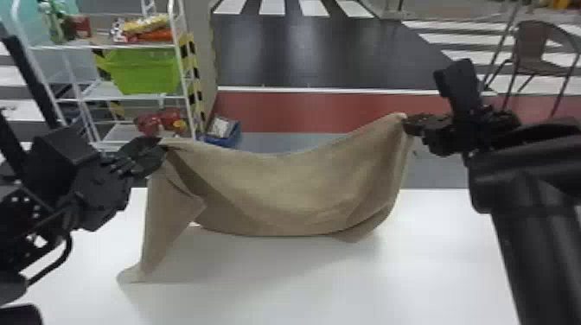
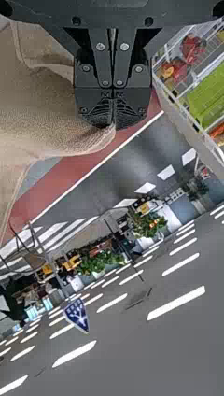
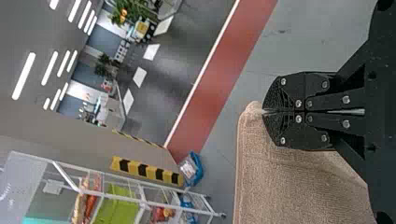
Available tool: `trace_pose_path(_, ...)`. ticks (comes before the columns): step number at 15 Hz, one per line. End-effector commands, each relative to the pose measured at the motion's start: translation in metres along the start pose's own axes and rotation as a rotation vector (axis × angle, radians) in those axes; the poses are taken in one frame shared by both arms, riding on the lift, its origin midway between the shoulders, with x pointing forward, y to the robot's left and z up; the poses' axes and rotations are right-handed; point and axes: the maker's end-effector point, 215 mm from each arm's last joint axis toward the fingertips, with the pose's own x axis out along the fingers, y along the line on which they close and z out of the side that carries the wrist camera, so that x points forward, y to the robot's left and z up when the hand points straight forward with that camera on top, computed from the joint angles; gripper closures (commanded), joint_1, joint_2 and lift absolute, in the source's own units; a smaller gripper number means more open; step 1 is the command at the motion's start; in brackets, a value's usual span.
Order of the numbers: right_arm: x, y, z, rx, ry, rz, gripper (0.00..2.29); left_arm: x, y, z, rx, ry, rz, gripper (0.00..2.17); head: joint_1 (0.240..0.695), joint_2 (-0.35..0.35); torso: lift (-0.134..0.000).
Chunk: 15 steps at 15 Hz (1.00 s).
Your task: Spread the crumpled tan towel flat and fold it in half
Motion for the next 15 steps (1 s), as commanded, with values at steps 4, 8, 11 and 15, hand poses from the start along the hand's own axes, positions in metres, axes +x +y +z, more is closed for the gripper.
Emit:
trace_pose_path(4,-0.019,-0.014,-0.002,0.013,-0.030,0.015,1.30,-0.025,-0.006,0.002,0.043,-0.025,-0.020,2.11,0.463,-0.023,-0.123)
trace_pose_path(8,-0.100,0.017,-0.102,-0.074,-0.011,0.148,1.30,-0.092,-0.074,-0.004,0.215,-0.097,-0.135,2.12,0.549,-0.065,-0.123)
trace_pose_path(11,-0.143,0.054,-0.173,-0.185,0.013,0.250,1.30,-0.111,-0.140,-0.025,0.317,-0.097,-0.326,2.11,0.654,-0.106,-0.123)
trace_pose_path(15,-0.165,0.082,-0.212,-0.230,0.040,0.338,1.30,-0.136,-0.213,-0.074,0.495,0.005,-0.665,2.12,0.695,-0.193,-0.123)
